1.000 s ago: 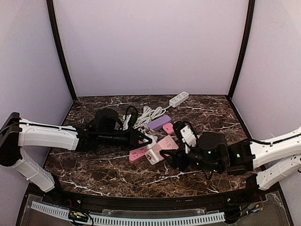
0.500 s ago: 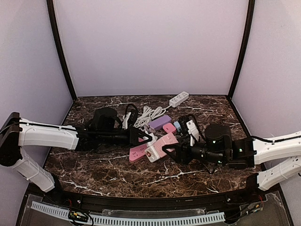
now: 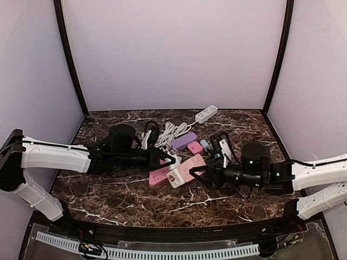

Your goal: Pull the plug off the socket

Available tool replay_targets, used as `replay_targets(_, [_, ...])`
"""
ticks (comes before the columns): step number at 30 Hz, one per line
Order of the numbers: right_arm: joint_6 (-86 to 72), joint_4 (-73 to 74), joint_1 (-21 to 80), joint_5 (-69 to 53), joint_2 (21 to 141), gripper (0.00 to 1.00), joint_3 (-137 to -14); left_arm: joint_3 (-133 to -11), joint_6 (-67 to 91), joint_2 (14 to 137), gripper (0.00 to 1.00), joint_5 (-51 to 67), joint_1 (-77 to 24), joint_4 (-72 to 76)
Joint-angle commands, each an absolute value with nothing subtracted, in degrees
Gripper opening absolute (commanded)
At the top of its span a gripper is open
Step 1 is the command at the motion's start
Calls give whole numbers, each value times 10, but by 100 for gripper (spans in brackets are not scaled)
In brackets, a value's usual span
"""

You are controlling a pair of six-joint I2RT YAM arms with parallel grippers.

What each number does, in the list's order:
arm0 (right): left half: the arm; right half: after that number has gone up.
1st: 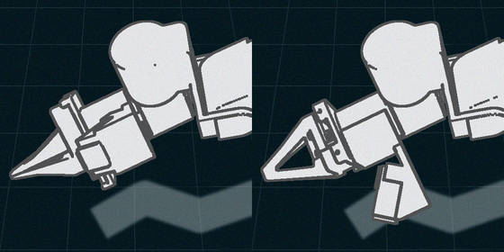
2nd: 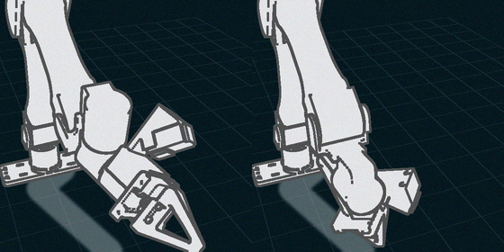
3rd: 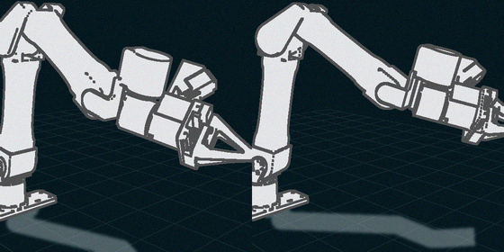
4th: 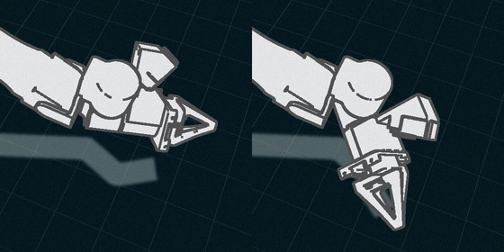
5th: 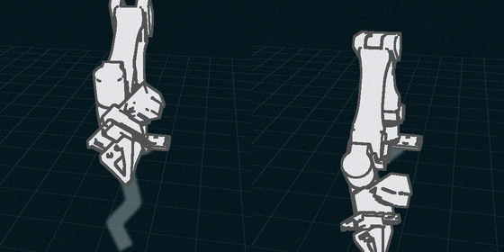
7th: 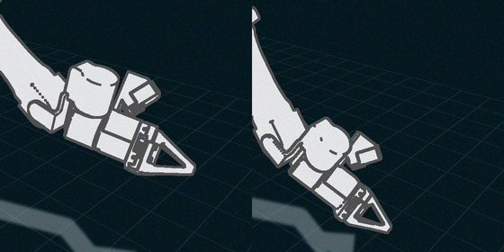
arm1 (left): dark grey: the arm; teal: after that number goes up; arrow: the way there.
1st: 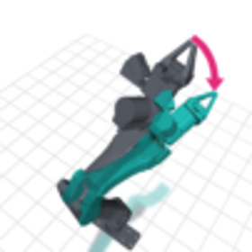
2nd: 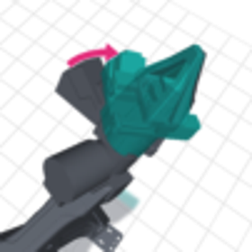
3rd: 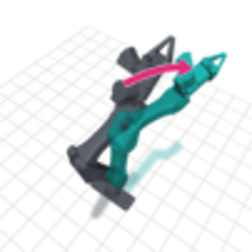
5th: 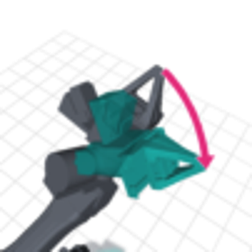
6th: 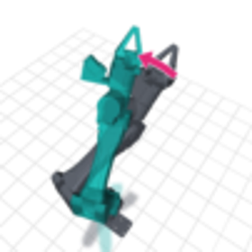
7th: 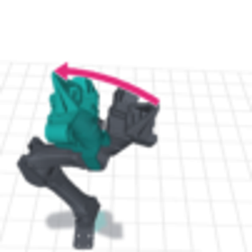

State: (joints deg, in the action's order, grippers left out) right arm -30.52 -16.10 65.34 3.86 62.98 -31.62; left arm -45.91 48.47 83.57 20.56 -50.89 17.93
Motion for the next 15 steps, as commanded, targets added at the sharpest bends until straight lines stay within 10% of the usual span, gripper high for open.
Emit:
replay_targets(1, [-315, -203, 655, 62, 610, 0, -335, -451, 428, 820, 1, 194, -507, 129])
replay_targets(15, [-204, -81, 757, 260, 665, 0, -426, -451, 468, 841, 1, 184, -491, 96])
